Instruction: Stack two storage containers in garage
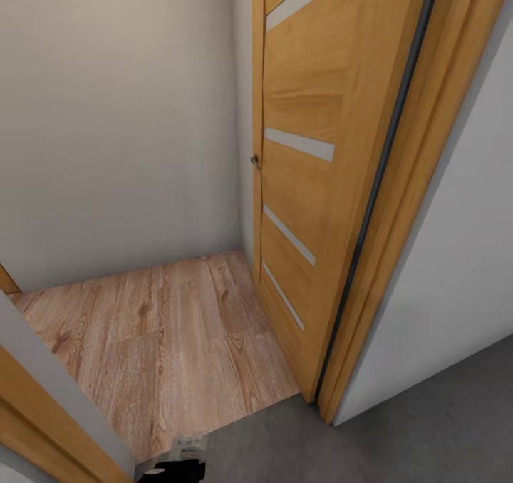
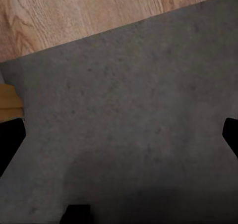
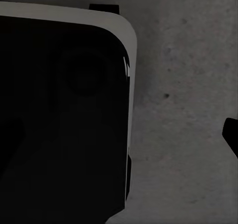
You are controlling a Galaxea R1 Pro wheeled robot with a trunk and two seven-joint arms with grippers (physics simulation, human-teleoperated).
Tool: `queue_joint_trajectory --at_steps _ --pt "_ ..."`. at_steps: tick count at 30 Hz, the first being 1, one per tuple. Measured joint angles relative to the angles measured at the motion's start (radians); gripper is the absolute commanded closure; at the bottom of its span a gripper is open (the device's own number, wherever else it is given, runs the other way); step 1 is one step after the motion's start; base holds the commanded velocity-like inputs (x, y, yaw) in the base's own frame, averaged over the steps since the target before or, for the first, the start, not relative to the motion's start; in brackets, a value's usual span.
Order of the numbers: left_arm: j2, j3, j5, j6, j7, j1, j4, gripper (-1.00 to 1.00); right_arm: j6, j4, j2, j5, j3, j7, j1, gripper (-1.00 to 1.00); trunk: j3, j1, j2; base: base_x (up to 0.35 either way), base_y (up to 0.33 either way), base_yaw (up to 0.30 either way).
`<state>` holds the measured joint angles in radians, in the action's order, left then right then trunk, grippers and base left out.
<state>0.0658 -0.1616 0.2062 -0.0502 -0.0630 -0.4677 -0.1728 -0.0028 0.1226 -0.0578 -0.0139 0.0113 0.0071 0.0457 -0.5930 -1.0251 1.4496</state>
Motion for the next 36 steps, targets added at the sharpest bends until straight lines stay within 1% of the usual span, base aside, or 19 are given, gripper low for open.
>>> queue_joint_trajectory --at_steps 6,9,14,19,26,36 --pt "-0.009 0.001 0.001 0.01 -0.014 0.061 -0.001 -1.0 0.0 0.0 0.0 0.0 0.0 0.0 0.0 -1.0 0.0 0.0 0.0 0.0 0.0 0.0" --pt "-0.017 0.001 0.0 0.015 -0.016 0.076 -0.002 -1.0 0.0 0.0 0.001 0.0 0.0 0.0 0.0 -1.0 0.0 0.0 0.0 0.0 0.0 0.0" --pt "-0.035 0.002 0.001 0.057 -0.017 0.112 -0.002 -1.0 0.0 0.0 0.0 0.0 0.0 0.0 0.0 -1.0 0.0 0.0 0.0 0.0 0.0 0.0" --pt "-0.047 0.003 0.003 0.076 -0.018 0.127 -0.003 -1.0 0.0 0.0 0.0 0.0 0.0 0.0 0.0 -1.0 0.0 0.0 0.0 0.0 0.0 0.0" --pt "-0.063 0.006 0.006 0.084 -0.018 0.135 -0.003 -1.0 0.0 0.0 0.0 0.0 0.0 0.0 0.0 -1.0 0.0 0.0 0.0 0.0 0.0 0.0" --pt "-0.064 0.009 0.008 0.088 -0.018 0.149 -0.004 -1.0 0.0 0.001 0.002 0.0 0.0 0.0 0.0 -1.0 0.0 0.0 0.0 0.0 0.0 0.0"
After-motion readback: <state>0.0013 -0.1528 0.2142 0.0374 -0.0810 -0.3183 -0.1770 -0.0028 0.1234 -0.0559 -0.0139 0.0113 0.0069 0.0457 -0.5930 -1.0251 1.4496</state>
